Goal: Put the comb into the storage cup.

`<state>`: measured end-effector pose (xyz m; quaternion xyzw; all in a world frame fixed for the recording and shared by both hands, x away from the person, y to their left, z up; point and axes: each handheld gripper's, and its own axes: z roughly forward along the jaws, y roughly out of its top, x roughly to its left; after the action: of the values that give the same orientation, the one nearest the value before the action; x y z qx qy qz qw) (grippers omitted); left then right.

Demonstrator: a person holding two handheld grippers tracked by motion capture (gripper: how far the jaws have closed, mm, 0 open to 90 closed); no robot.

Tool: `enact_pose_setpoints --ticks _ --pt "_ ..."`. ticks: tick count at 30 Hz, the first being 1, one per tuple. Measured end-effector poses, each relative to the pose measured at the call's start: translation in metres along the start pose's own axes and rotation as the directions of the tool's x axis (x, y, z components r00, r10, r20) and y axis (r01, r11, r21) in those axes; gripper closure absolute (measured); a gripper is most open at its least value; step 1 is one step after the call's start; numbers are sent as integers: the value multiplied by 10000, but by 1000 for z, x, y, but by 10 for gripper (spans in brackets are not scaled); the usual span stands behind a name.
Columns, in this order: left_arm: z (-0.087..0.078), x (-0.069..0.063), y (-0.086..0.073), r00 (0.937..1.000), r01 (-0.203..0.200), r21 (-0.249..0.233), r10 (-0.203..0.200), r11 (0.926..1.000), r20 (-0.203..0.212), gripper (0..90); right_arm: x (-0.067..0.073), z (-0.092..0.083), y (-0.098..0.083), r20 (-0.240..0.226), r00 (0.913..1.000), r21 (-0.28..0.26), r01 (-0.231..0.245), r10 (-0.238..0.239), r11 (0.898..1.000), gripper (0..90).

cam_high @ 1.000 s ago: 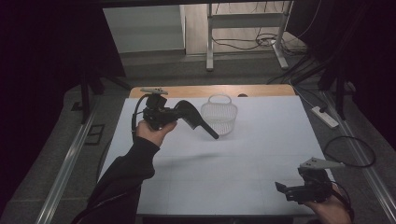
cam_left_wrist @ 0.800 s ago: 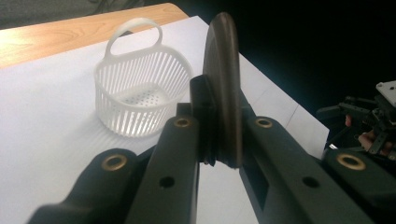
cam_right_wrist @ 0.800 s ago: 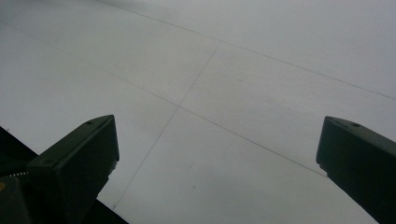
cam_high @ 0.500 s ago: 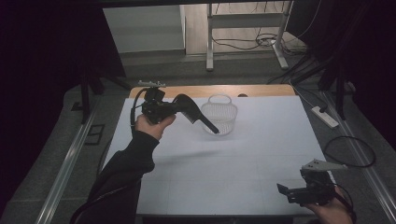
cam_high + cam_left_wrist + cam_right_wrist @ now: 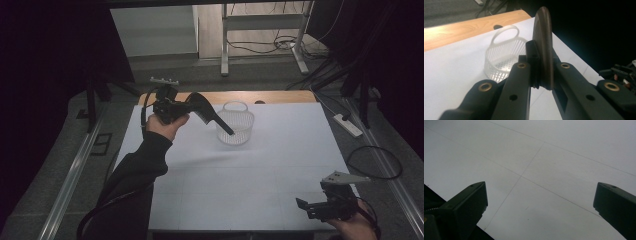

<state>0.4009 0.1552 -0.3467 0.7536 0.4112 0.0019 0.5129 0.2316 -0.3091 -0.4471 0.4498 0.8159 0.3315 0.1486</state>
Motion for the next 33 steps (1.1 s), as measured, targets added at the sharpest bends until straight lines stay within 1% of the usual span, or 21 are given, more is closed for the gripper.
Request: enact_pose_setpoints --ticks 5,12,17,20,26,33 --pt "3 3 6 9999 54 -71 -55 10000 -106 866 0 0 0 -24 10000 36 -27 27 10000 0" --pt "12 3 13 9992 -176 -8 176 9998 -349 865 1 1 0 -55 9999 97 121 -121 9999 1" --pt "21 6 15 9987 -175 33 177 9998 -469 866 1 1 0 -103 9998 82 144 -143 9999 4" --pt "27 8 15 9988 -80 -22 79 10000 -482 866 1 1 0 -114 9998 84 153 -152 9998 5" --pt "36 10 17 9983 -132 44 134 9999 -574 866 1 1 0 -143 9997 120 212 -211 9997 12" --pt "47 12 20 9977 -102 54 105 9999 -665 866 1 1 0 -165 9996 100 218 -217 9997 12"
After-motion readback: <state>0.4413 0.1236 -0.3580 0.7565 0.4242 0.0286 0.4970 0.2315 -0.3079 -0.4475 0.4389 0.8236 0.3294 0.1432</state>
